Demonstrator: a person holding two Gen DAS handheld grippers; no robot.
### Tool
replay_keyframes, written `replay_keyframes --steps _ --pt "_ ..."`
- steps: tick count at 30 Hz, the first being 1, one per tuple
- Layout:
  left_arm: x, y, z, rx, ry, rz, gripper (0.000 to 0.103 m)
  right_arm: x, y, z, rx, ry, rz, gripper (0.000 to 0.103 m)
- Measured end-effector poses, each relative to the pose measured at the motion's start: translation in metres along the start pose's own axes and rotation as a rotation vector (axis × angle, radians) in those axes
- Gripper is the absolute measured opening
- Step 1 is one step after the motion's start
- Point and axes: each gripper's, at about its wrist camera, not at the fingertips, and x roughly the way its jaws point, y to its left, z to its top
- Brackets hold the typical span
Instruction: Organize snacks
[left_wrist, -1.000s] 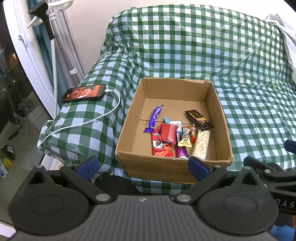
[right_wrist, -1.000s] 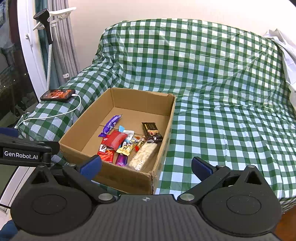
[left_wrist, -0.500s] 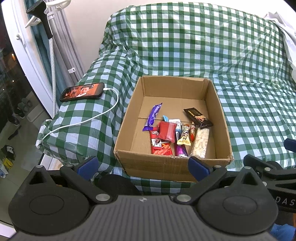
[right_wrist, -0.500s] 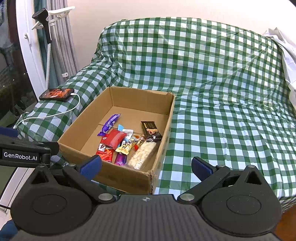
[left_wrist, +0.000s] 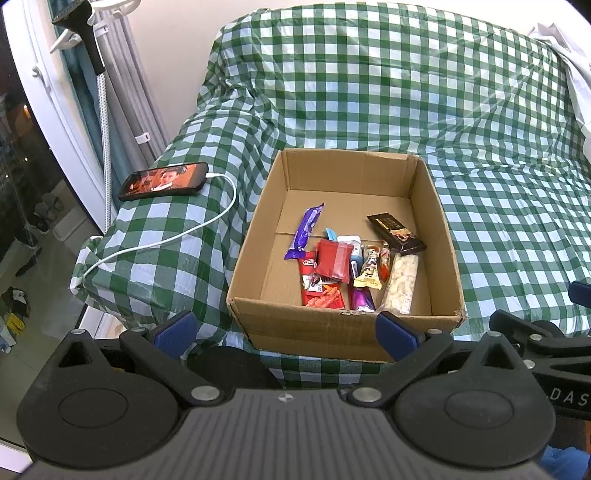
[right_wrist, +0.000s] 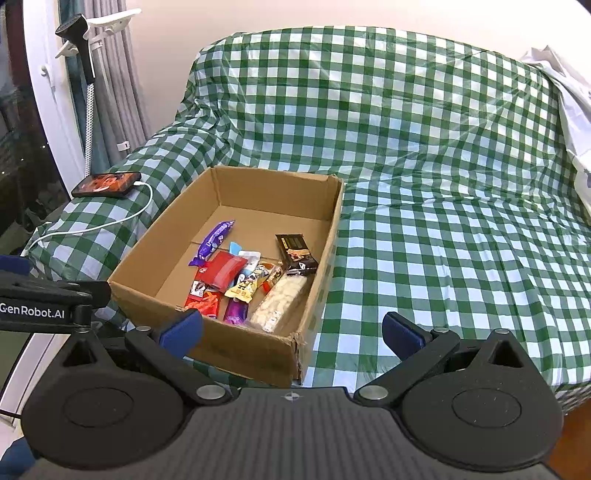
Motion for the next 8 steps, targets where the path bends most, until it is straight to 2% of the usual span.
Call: replay_keyframes --steps 8 --pt "-0.0006 -0.0007 -0.0009 0.007 -0.028 0.028 0.103 0.0036 -0.0021 -0.0012 0.01 0.018 -0.005 0.102"
